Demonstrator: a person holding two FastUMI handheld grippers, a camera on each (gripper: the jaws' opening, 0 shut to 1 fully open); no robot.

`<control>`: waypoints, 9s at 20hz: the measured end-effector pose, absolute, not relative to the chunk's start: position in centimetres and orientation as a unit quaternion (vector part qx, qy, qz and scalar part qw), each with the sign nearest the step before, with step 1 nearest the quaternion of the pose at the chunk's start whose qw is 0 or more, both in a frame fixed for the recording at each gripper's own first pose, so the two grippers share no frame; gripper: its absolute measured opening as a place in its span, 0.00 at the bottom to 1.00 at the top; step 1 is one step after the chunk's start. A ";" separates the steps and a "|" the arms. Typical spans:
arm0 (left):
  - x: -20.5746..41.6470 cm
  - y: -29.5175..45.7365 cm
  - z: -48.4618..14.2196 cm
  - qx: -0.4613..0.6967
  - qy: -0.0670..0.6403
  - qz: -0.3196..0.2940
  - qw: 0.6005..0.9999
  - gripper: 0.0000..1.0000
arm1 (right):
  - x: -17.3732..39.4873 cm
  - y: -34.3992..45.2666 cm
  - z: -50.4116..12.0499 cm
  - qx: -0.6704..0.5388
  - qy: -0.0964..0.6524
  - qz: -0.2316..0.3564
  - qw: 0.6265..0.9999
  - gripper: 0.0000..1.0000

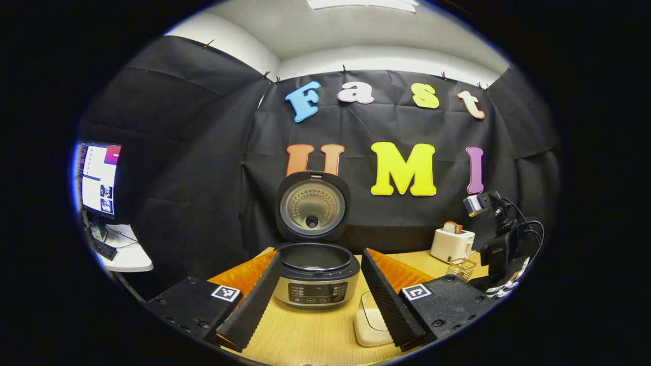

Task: Close the left gripper, press the button to open the rice cooker; take a wooden spoon from the chopstick holder with the right hand, scoop a spoonful of rice and pour it into the rice cooker, then put the wooden spoon back into the chopstick holder.

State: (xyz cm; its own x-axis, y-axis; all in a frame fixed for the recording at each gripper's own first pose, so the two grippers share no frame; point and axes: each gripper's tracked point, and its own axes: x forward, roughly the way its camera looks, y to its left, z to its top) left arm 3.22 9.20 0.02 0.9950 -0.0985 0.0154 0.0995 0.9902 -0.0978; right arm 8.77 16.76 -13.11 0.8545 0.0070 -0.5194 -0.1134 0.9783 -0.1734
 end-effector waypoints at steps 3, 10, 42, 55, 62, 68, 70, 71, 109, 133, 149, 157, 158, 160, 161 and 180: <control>3.1 9.8 -0.3 -0.053 0.001 -0.048 0.997 0.99 | 8.5 17.6 -13.3 -0.069 0.277 0.024 0.958 0.14; 3.6 9.7 -1.5 -0.049 0.022 -0.053 0.997 0.99 | 7.9 20.9 -13.7 0.093 0.315 0.025 0.944 0.14; 4.7 10.5 -4.3 -0.027 0.053 -0.035 0.998 0.99 | 10.8 15.9 -11.6 0.717 0.297 0.094 0.624 0.13; 6.4 12.8 -7.6 -0.045 0.088 -0.015 0.995 0.98 | 19.2 21.6 -1.0 0.725 0.275 0.162 0.611 0.13; 7.3 14.7 -9.5 -0.070 0.107 0.011 0.992 0.99 | 26.9 29.6 -1.0 0.651 0.311 0.132 0.680 0.13; 7.5 16.0 -10.1 -0.068 0.110 0.030 0.991 0.99 | 32.5 32.8 0.4 0.515 0.297 0.108 0.797 0.13; 7.5 15.8 -10.1 -0.069 0.110 0.028 0.991 0.99 | 33.9 33.1 0.2 0.433 0.293 0.091 0.848 0.13; 7.5 15.7 -10.1 -0.069 0.109 0.027 0.991 0.99 | 34.3 33.4 0.2 0.395 0.292 0.085 0.867 0.13; 7.4 14.0 -10.0 -0.019 0.119 0.019 0.993 0.94 | 30.0 26.7 10.9 -0.197 0.015 0.048 0.979 0.13; 7.7 11.3 -8.7 -0.022 0.072 0.013 0.997 1.00 | 24.6 -4.3 4.4 -0.111 0.060 -0.088 0.988 0.14; 7.6 11.7 -6.7 -0.033 0.048 0.037 0.998 0.98 | 23.3 -9.6 -1.7 0.020 0.109 -0.061 0.992 0.29; 8.8 10.7 -1.8 -0.015 0.029 0.036 0.999 0.98 | 21.0 -10.8 0.9 -0.005 0.062 -0.058 0.996 0.60; 8.9 10.5 -1.0 -0.010 0.023 0.037 0.999 0.98 | 20.8 -10.8 1.2 -0.006 0.058 -0.055 0.997 0.65; 9.4 10.3 0.2 -0.005 0.017 0.040 0.999 0.98 | 20.4 -11.1 1.5 -0.013 0.055 -0.050 0.997 0.77; 9.9 10.3 1.1 -0.002 0.016 0.042 0.999 0.98 | 20.1 -11.4 1.4 -0.018 0.056 -0.048 0.997 0.87; 27.0 12.0 17.1 -0.078 -0.021 0.042 0.996 0.97 | 13.3 -11.8 2.0 -0.019 0.014 -0.002 1.000 0.98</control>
